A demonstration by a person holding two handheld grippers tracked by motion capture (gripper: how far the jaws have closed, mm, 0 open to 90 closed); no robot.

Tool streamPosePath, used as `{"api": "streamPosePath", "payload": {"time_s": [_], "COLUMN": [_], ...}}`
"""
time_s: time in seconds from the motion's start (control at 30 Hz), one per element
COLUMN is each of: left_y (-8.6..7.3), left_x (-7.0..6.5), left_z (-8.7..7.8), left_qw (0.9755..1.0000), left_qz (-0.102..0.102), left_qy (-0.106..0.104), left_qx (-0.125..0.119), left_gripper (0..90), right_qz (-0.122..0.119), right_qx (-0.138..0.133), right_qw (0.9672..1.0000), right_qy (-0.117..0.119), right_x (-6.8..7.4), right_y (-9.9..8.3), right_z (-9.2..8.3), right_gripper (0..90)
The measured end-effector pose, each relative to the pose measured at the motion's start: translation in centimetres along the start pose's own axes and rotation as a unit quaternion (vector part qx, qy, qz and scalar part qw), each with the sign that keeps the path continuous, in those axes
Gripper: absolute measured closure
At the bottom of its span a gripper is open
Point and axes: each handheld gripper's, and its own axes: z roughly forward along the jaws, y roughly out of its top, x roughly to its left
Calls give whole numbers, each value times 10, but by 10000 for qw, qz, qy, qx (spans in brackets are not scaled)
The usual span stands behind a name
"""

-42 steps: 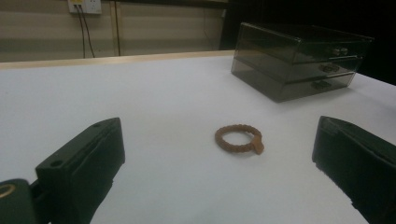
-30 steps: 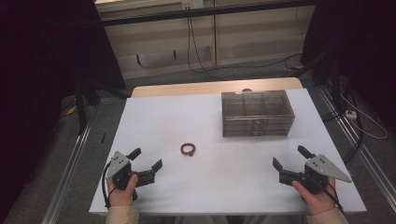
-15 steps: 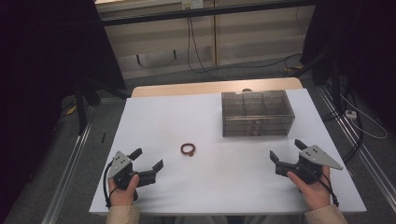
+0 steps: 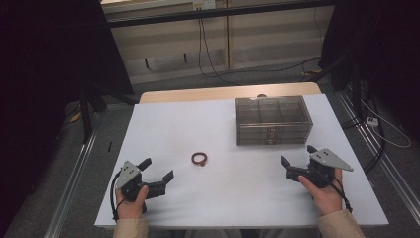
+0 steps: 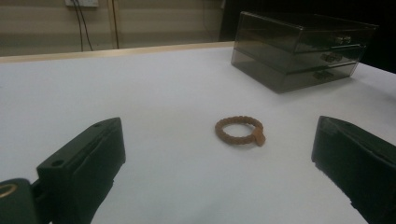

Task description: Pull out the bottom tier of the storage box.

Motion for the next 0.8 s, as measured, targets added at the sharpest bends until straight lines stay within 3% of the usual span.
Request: {"api": "streamPosePath", "payload": {"time_s": [0.3,0.8], "left_y": [-1,-2], "left_x": [0,0], "left_z": [1,2], "left_qw": [10000,10000], "left_qz": [-23,-45], "left_qy": [11,-6], "left_qx": [17,39], "left_gripper": [27,27], "right_qz": [172,201], "right_qx": [298,827], "right_qw": [9993,9957], "right_qy": [-134,-364], "right_x": [-1,2], "right_y": [6,16], "right_z": [15,35], "right_gripper": [56,68]}}
